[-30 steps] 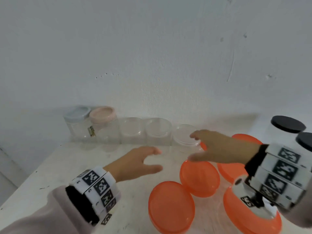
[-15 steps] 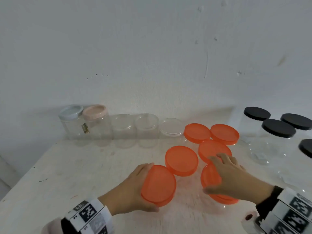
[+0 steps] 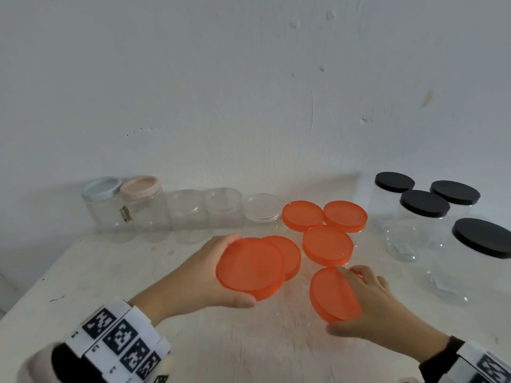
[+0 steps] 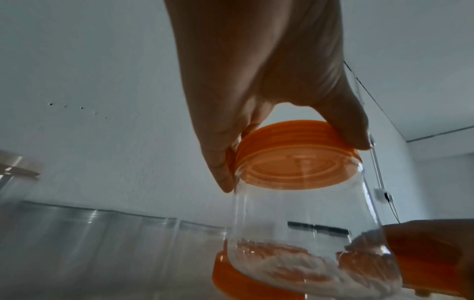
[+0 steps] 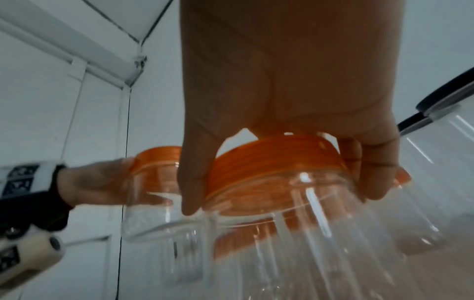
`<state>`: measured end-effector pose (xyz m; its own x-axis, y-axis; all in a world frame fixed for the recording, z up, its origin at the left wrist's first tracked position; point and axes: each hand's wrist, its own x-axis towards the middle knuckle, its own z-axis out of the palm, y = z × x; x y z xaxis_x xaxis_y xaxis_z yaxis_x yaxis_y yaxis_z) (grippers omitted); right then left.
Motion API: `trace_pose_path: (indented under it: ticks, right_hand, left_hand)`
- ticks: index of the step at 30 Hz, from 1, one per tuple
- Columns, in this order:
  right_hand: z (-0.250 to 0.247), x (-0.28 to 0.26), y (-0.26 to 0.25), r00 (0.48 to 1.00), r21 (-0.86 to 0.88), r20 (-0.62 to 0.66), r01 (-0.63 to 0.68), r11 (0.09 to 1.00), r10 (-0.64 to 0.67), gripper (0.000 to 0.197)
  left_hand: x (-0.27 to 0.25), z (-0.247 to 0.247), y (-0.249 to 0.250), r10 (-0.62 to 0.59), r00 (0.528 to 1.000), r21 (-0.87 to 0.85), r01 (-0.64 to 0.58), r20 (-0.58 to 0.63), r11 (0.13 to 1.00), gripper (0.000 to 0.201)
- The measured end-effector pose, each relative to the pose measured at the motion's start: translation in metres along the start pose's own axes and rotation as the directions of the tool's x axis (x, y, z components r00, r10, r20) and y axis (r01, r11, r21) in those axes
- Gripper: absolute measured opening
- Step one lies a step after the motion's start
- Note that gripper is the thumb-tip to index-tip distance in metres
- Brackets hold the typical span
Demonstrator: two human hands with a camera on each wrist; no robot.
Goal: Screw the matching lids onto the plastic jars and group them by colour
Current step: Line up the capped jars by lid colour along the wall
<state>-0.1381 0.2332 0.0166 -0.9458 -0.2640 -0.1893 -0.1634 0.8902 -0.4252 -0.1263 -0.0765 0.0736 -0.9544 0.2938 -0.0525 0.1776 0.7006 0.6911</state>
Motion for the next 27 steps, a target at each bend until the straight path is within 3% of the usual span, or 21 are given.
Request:
trace_pose_path:
  ticks: [3,6,11,21,27]
  right_hand:
    - [-0.016,-0.008,0.005,0.999,0.089,-0.041,0.023,0.996,-0.019,0.121]
    - [-0.043,-0.007,0.008,0.982,0.144,-0.185,0.065,0.987,-0.037,0.121]
    - [-0.078,0.02,0.003,0.923,0.241,-0.384,0.077,0.968,0.022,0.106]
    - [-0.07,0.072,-0.006,0.922,0.139,-0.386,0.031,0.99,0.025,0.104]
    - [-0.064,0.084,-0.007,0.91,0.19,-0.415,0.072,0.979,0.014,0.116]
  left_hand:
    - [0.011,-0.008,0.013,0.025,0.998,-0.09,-0.03,-0.062,0.995,0.11]
    - [0.029,-0.01,0.022,0.023,0.99,-0.181,-0.049,-0.14,0.982,0.111]
    - [0.064,0.003,0.034,0.009,0.971,-0.141,-0.044,-0.239,0.989,0.121]
    - [0.087,0.02,0.028,-0.045,0.98,-0.046,0.037,-0.194,0.998,0.127]
    - [0.081,0.021,0.008,-0.107,0.99,-0.274,0.077,-0.093,0.959,0.14]
